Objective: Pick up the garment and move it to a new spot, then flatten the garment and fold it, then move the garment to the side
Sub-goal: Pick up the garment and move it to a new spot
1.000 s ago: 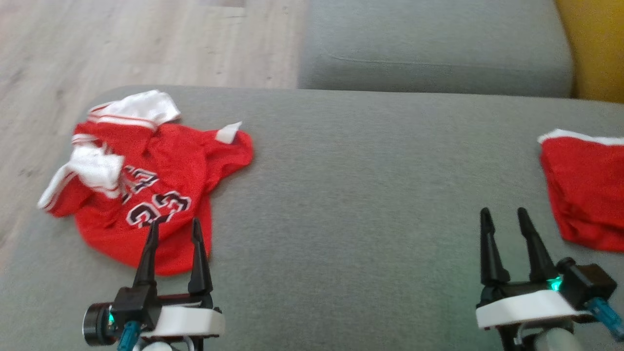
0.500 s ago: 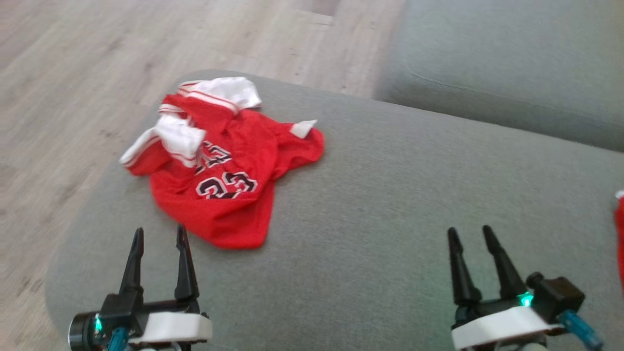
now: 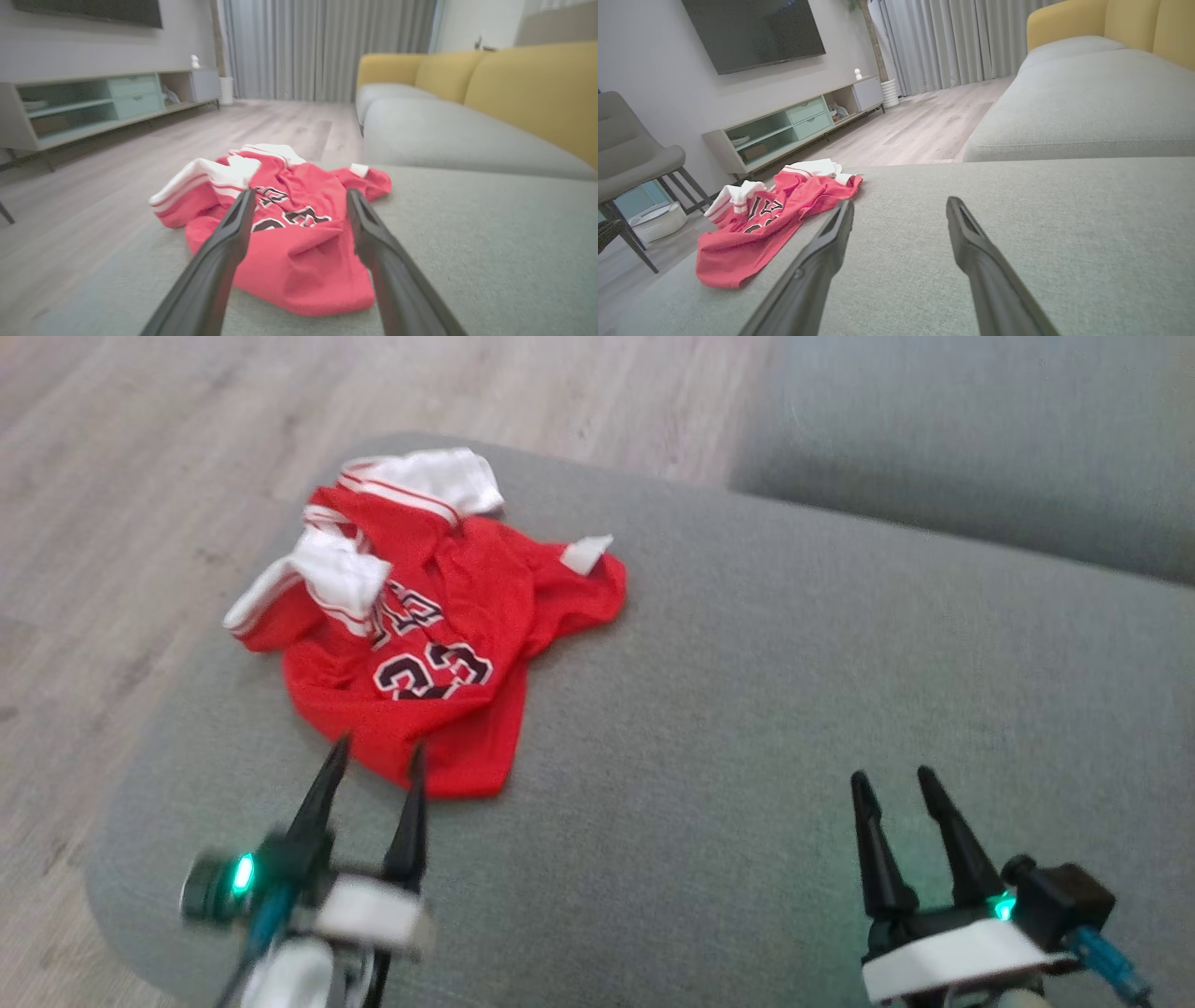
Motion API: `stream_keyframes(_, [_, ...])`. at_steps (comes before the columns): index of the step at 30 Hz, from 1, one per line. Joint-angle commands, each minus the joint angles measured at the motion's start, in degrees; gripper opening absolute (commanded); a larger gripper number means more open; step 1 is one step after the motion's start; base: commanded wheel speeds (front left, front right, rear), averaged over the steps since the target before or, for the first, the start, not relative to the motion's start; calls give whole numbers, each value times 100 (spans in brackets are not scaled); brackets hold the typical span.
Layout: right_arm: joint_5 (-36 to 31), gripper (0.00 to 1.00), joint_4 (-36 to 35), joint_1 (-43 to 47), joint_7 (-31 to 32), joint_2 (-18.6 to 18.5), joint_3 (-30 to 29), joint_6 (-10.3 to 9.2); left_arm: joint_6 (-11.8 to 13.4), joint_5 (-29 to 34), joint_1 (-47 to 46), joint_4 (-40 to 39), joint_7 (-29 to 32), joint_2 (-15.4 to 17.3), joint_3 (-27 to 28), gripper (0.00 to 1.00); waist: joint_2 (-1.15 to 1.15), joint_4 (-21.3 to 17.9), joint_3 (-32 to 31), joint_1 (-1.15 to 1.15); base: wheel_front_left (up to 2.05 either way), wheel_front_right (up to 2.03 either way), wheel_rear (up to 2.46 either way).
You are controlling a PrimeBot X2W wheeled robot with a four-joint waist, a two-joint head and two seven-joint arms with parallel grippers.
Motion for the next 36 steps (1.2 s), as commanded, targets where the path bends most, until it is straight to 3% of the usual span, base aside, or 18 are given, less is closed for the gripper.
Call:
stream_keyframes(1, [-29,100,-151,-321,-62,-31,82,39,-83,85,-625,-84,53,108,86,100,0,-157,196,0,0,0,0])
stream_keyframes(5, [-95,100,-181,-521,-62,-31,38,39,-434,104,-1702,449,674,258,-311,100,0,-373,566,0,0,0,0])
stream_keyframes(8, [-109,100,-245,-674,-62,-31,24,39,-552,-75,-2546,924,1317,409,-679,100,0,-573,827,0,0,0,0])
stream_keyframes(13, [-87,100,-372,-1003,-62,-31,92,39,-572,-1267,-3946,1716,2671,941,-1958,100,0,-1002,1271,0,0,0,0])
stream_keyframes(19, [-32,100,-498,-1211,-62,-31,129,39,-573,-2324,-4678,2133,3782,1606,-3126,100,0,-1350,1524,0,0,0,0])
stream_keyframes(26, [-21,100,-561,-1323,-62,-31,132,39,-574,-2700,-5161,2728,3942,1969,-3604,100,0,-1568,1716,0,0,0,0])
stream_keyframes(36, [-70,100,-599,-1429,-62,-31,116,39,-574,-2961,-5385,3515,3688,1854,-3828,100,0,-1805,1915,0,0,0,0])
